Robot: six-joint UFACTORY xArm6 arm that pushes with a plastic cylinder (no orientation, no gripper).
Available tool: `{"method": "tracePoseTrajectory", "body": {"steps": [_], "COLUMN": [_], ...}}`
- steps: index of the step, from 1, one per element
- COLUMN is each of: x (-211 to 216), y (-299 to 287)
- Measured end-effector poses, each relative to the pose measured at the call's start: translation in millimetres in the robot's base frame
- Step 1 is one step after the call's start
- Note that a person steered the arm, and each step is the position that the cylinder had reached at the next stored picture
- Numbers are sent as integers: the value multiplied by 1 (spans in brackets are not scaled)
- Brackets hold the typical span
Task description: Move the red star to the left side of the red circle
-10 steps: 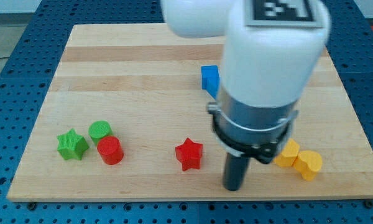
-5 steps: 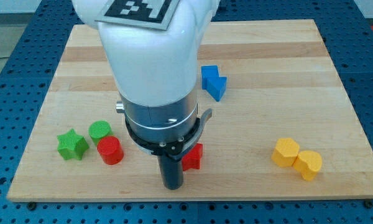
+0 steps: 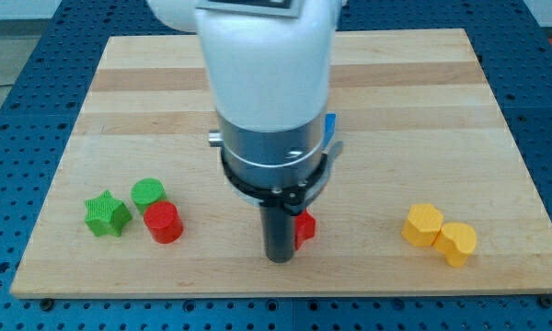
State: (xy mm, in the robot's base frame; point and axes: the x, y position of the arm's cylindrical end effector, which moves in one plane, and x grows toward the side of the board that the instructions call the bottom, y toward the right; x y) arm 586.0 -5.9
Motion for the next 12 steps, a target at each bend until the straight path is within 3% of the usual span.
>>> {"method": "tracePoseTrajectory", "body": {"steps": [2, 4, 6, 8, 10, 11, 12], "x": [8, -34, -43, -21, -2, 33, 33], "y": [57, 64, -16, 30, -68, -68, -67]}}
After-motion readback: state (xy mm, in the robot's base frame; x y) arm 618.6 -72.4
